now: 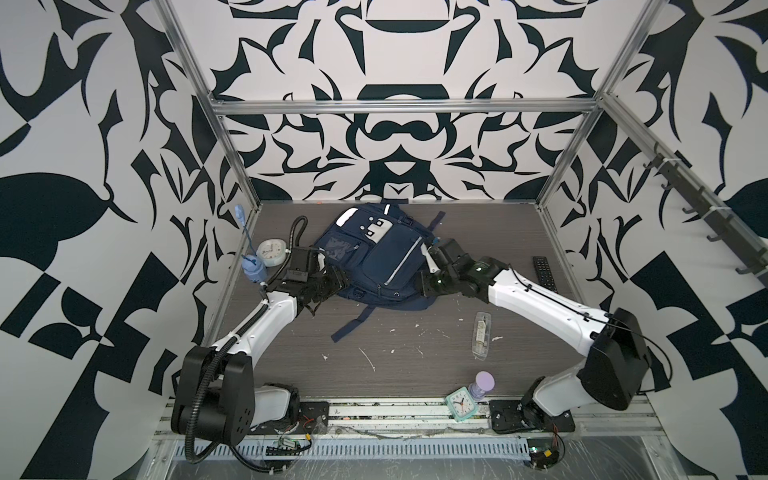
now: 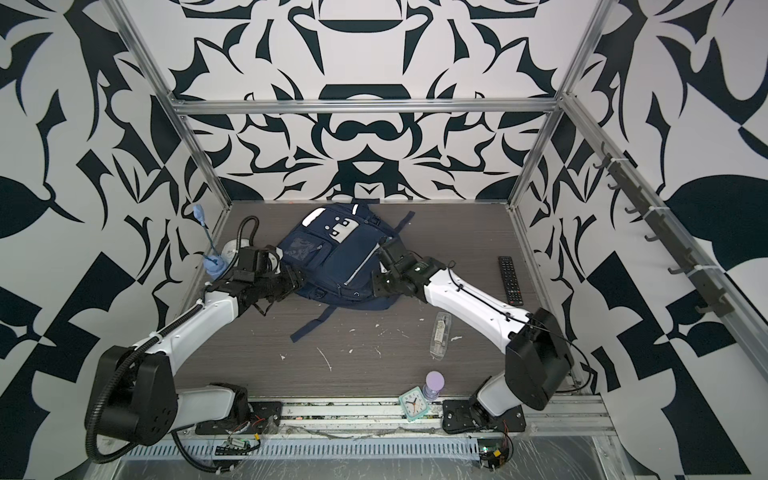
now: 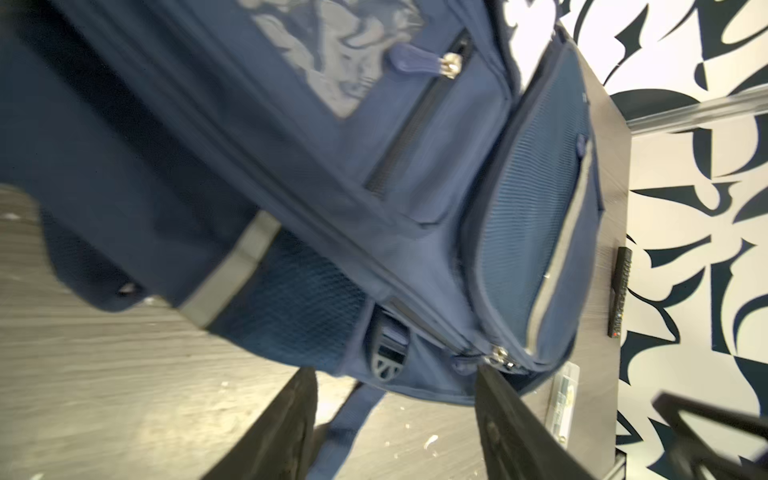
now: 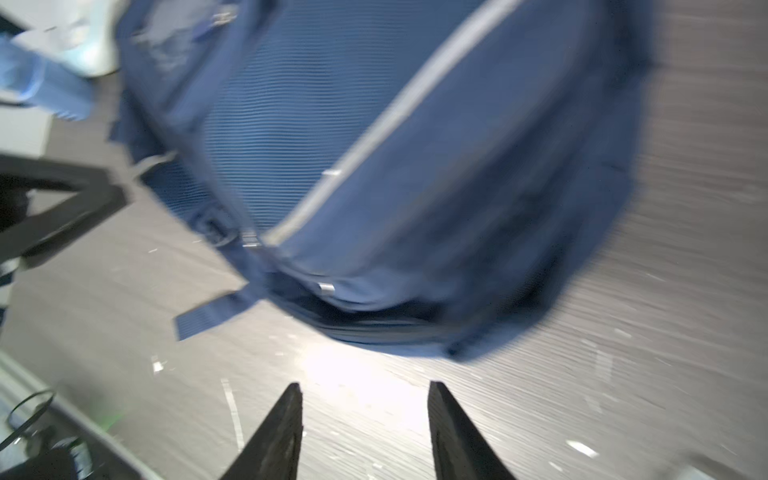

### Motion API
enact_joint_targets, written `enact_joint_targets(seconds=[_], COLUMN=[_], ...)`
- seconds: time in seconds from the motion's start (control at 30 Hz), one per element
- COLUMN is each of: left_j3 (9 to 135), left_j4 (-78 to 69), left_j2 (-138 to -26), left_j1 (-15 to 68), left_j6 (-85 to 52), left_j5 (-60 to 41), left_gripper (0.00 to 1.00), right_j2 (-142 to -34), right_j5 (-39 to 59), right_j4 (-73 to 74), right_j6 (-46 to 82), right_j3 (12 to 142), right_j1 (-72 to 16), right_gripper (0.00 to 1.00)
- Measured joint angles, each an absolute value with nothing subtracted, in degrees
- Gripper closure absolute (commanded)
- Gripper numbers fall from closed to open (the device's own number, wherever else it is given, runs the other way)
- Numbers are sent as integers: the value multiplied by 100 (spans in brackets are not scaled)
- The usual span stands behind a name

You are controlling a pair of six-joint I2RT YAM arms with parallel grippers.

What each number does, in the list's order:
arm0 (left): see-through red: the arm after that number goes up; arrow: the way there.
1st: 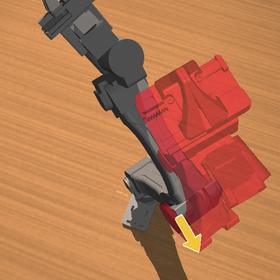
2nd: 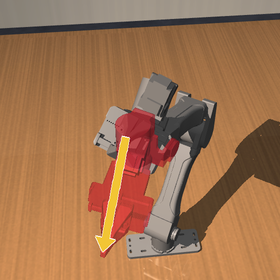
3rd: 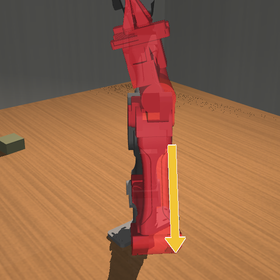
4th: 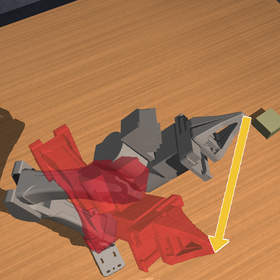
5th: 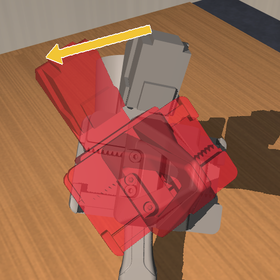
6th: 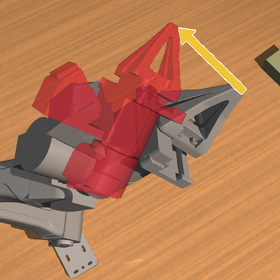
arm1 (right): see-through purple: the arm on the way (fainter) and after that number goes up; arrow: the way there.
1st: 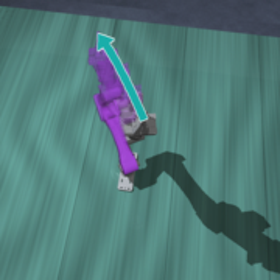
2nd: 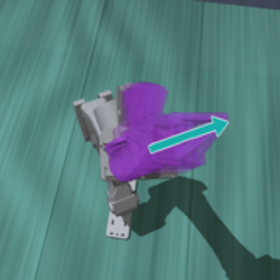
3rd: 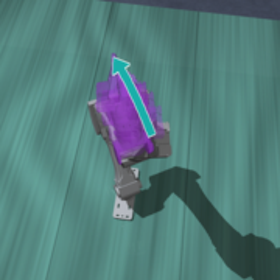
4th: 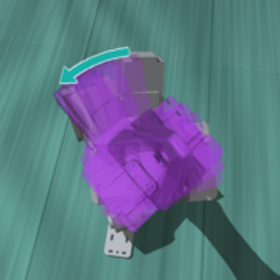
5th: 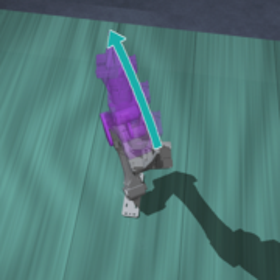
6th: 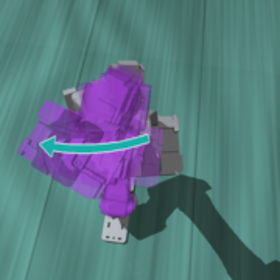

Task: Pack the student bag
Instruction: 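Release the bag with both grippers and move them toward the clear pen case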

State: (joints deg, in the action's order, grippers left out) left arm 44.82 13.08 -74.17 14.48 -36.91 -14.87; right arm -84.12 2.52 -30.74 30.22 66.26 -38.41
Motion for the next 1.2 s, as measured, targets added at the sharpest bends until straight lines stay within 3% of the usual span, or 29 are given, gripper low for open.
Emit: enact_joint_targets(seconds=[0.3, 0.47, 0.67, 0.93, 1.2], left_j3=[5404, 5924, 6637, 7828, 9080], left_j4=[1575, 1684, 1927, 2305, 2794], left_j2=[-7548, -8112, -8954, -10200, -11513], left_j1=[2526, 3511, 4705, 5964, 6639], left_j6=[-3356, -3118, -2971, -2956, -2891], left_j5=[-1031, -696, -311, 27, -110], left_gripper=[24, 19, 18, 17, 16], right_j2=[-7196, -6849, -6589, -6316, -6355], right_j5=[235, 123, 23, 276, 888], right_j4=[-3529, -3660, -3710, -3481, -3199], right_j6=[2980, 3037, 3138, 3326, 3422], right_j3=[5754, 5190, 4703, 4182, 3763], right_j1=[-2803, -2333, -1586, -360, 375], right_gripper=[35, 22, 17, 17, 17])
